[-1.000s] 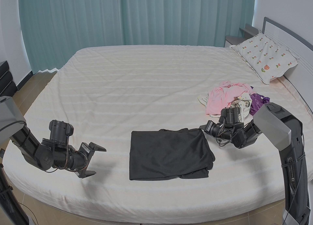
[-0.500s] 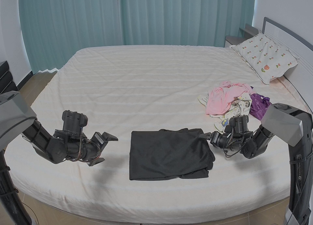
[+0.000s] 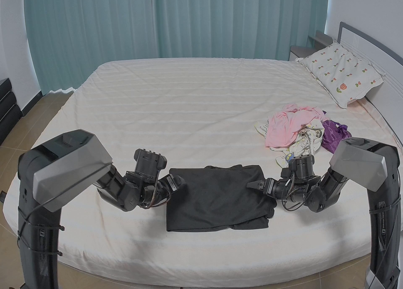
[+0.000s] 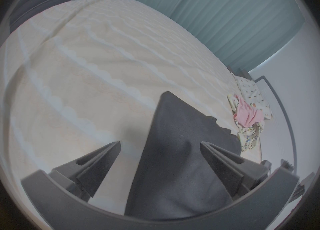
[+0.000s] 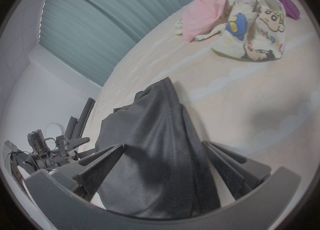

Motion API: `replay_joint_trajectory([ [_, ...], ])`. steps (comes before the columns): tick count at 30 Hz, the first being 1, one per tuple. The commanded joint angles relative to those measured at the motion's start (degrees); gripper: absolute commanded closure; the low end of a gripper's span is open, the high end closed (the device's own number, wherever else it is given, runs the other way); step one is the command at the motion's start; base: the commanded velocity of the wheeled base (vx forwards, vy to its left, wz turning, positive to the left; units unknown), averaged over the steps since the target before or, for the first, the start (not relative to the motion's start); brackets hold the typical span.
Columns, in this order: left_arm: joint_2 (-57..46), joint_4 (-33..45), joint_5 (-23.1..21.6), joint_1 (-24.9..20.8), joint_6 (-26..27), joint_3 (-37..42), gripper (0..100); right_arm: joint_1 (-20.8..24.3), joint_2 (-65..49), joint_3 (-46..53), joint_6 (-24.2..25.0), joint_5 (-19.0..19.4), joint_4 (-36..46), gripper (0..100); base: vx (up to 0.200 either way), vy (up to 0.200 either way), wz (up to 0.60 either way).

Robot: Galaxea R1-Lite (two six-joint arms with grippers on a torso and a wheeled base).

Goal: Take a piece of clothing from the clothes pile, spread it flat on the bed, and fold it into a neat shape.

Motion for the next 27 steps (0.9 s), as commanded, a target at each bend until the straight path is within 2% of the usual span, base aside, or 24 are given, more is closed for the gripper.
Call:
replay_joint_trajectory([
  [1,6.17,-0.01,1.23,-2.01,0.65,-3.52,0,1.48,1.31,-1.09,-0.41,0.27,0.04,0,0.0,0.0,0.0],
  [13,5.73,-0.19,0.96,-2.97,0.04,-4.93,0,4.3,2.1,-3.2,-1.02,0.71,0.39,0,0.0,0.0,0.0],
  [27,-0.07,0.17,1.23,-4.47,0.65,-1.85,0,4.56,2.1,-3.55,-0.93,0.8,0.39,0,0.0,0.0,0.0],
])
